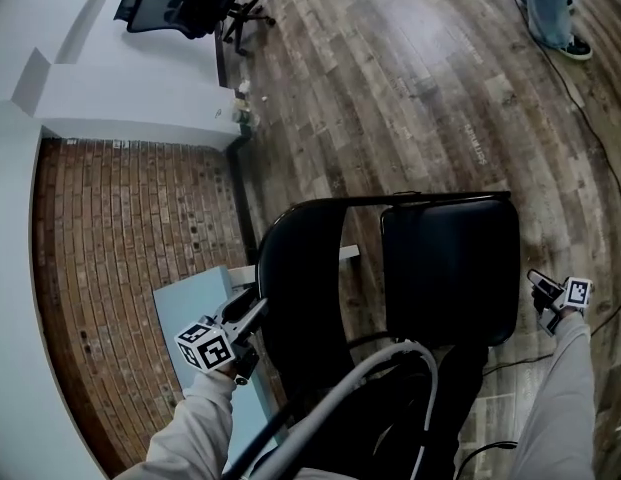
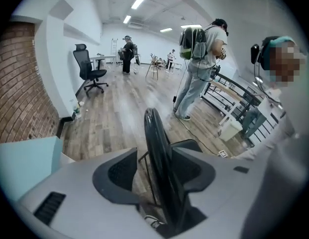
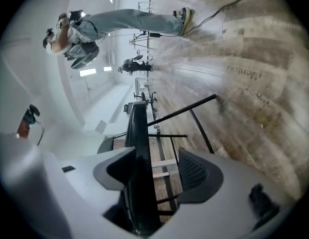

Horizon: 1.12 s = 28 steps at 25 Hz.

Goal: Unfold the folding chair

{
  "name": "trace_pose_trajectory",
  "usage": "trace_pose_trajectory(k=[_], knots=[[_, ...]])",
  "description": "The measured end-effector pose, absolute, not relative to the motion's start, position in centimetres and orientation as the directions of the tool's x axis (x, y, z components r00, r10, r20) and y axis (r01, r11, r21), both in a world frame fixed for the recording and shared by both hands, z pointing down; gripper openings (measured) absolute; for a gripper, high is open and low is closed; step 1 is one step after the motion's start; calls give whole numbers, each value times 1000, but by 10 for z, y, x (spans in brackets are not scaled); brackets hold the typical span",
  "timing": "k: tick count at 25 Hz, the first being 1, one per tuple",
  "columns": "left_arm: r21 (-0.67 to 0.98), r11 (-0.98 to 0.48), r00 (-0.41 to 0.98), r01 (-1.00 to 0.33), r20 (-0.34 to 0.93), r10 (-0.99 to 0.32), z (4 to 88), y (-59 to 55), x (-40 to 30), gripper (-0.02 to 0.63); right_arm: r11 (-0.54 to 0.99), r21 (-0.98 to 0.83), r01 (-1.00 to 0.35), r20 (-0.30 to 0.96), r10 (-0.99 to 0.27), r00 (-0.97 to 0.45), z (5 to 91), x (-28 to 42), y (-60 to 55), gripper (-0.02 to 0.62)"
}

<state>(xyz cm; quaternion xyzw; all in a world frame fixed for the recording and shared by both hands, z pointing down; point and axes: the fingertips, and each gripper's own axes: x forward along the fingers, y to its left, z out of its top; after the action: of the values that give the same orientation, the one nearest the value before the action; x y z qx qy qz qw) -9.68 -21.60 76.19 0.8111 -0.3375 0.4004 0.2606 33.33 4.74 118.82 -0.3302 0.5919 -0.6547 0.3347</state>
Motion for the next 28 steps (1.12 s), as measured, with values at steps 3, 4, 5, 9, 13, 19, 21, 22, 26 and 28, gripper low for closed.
trace_pose_trajectory(k=[3,4,5,9,13,19,21,22,26,28], knots=[[99,-661,455,-744,800,-391,743,-219,-93,216,-201,-977,-69,197,-738,-646,1170,336,81,255],[96,-664,459,-742,794,-398,737,-214,-91,216,-254,-960,-115,263,-691,-673,1162,337,92,255],[100,-662,465,-742,788,-403,731,-208,-88,216,-299,-940,-163,325,-641,-696,1152,339,101,256],[149,-679,541,-719,733,-412,687,-198,-57,216,-259,-910,-325,415,-547,-727,1071,365,84,265],[211,-665,609,-716,654,-449,620,-201,-50,197,-150,-860,-487,464,-625,-627,950,422,34,265],[188,-695,669,-694,527,-525,545,-204,-60,86,-2,-517,-856,588,-728,-353,708,490,-13,262],[210,-685,686,-698,469,-556,525,-208,-77,11,2,-483,-876,500,-820,-278,611,478,-22,187],[233,-680,699,-695,439,-564,515,-208,-84,8,6,-480,-877,460,-850,-258,572,464,-21,53],[281,-689,741,-668,343,-578,476,-203,-90,5,21,-387,-922,410,-891,-193,473,409,-9,6],[294,-698,756,-653,309,-577,459,-197,-90,3,9,-349,-937,385,-910,-152,442,383,-2,6]])
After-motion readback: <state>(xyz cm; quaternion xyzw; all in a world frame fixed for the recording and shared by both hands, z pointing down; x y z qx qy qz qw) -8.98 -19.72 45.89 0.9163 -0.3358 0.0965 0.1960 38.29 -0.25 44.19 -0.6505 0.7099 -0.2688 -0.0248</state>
